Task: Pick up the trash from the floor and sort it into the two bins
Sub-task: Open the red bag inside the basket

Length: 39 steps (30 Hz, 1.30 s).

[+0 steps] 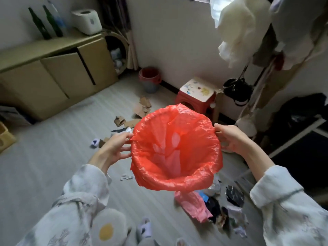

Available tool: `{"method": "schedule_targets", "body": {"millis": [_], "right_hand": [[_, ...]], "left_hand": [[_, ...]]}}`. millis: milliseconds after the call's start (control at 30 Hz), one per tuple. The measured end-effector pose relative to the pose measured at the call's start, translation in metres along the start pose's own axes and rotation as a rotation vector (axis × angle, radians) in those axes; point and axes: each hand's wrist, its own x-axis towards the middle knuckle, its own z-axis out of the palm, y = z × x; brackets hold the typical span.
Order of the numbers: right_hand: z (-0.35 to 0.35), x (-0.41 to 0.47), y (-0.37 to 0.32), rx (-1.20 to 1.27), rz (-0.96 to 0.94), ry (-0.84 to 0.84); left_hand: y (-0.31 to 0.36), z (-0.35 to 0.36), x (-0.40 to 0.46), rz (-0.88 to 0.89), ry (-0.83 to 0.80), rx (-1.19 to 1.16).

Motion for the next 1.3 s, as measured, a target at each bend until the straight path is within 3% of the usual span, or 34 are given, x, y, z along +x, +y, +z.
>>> {"method": "schedule_targets", "body": {"millis": [333, 700, 1067, 1300], "right_hand": [[0.093, 0.103, -0.025, 0.063, 0.071, 0.208], [0.086, 0.196, 0.019, 0.023, 0.139, 0.313], [0.107, 0.267, 0.150, 0.105, 0.233, 0.448], [0.181, 0.312, 0.274, 0.114, 0.391, 0.597]], "left_hand": [[0.060, -0.046, 0.153, -0.042, -0.071, 0.105], [0.053, 0.012, 0.265, -0.135, -0.154, 0.277], [-0.008, 0.056, 0.374, -0.160, -0.243, 0.452], [-0.111, 0.049, 0.473, -0.188, -0.286, 0.658]]}}
